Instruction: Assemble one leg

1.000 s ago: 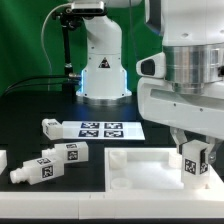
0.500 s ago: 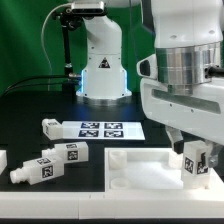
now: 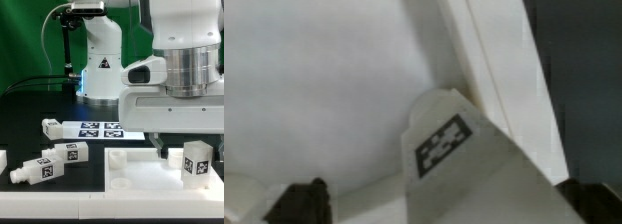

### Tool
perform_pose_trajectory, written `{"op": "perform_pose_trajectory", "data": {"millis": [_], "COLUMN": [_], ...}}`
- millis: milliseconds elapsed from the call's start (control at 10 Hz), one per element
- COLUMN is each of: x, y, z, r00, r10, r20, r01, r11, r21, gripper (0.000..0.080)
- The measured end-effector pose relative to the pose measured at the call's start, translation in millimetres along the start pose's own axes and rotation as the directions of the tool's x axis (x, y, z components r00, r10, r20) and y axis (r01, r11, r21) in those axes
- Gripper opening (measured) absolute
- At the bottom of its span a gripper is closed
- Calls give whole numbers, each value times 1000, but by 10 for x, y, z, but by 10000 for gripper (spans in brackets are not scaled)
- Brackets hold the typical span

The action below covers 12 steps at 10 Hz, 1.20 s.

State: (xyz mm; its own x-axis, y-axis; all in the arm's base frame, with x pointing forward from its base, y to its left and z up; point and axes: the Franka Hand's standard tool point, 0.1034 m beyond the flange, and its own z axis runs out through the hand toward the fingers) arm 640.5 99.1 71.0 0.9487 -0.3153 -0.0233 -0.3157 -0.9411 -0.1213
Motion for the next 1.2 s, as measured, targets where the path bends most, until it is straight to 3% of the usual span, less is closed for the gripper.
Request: {"op": "perform_pose_trajectory", "data": {"millis": [100,200,300,400,500,600,800,1100,1200], "x": [0,9,14,16,16,17,14,10,-10], "y": [4,15,28,33,34,36,32,26,-17], "z": [1,6,8,7,8,8,9,10,12], "r00": [995,937,856,866,875,877,937,991,999], "r10": [-103,-349,-518,-500,-484,-480,-350,-136,38], "r20": [-1,-5,7,5,4,4,-3,-14,-21], "r01": [103,349,517,500,483,479,349,135,-39], "r11": [995,936,854,865,874,876,936,990,998], "r21": [-4,-39,-53,-53,-54,-54,-52,-50,-48], "gripper": [649,649,649,649,527,527,285,286,286]}}
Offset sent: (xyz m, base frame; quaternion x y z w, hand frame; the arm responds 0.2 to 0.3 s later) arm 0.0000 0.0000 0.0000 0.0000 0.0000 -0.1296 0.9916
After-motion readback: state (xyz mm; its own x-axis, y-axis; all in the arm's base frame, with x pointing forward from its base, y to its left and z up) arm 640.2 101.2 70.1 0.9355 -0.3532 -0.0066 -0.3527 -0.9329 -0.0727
